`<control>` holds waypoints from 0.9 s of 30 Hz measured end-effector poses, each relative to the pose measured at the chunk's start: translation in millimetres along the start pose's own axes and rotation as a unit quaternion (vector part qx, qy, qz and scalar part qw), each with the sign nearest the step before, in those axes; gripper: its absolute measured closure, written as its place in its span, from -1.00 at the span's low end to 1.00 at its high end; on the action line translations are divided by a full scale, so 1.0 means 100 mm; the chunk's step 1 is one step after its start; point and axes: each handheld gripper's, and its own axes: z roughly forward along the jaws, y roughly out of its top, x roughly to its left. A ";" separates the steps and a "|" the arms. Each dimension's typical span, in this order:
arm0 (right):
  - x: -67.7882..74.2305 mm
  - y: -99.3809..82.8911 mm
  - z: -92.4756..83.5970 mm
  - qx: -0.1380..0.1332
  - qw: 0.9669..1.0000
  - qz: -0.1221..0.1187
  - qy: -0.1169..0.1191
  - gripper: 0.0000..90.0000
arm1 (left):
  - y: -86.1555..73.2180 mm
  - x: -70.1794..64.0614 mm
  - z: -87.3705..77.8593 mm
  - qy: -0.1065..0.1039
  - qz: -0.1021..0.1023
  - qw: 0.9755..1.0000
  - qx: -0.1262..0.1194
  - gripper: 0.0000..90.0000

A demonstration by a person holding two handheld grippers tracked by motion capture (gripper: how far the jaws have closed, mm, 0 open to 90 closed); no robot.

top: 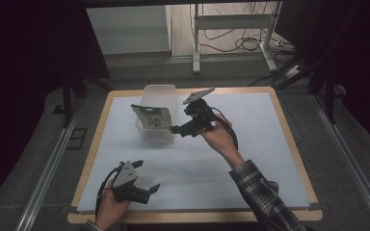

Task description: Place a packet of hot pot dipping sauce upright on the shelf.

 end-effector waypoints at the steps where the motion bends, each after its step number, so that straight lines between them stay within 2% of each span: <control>1: 0.00 -0.01 -0.01 -0.001 1.000 0.001 0.000 -0.84 | 0.00 0.00 0.00 0.000 0.000 1.000 0.000 -1.00; 16: 0.05 -0.18 -0.19 0.005 1.000 -0.003 -0.019 -0.86 | 0.00 0.00 0.00 0.000 -0.001 1.000 0.000 -1.00; 27: 0.06 -0.41 -0.27 0.010 1.000 0.005 -0.014 -0.91 | 0.00 -0.01 0.01 -0.001 -0.002 1.000 0.001 -1.00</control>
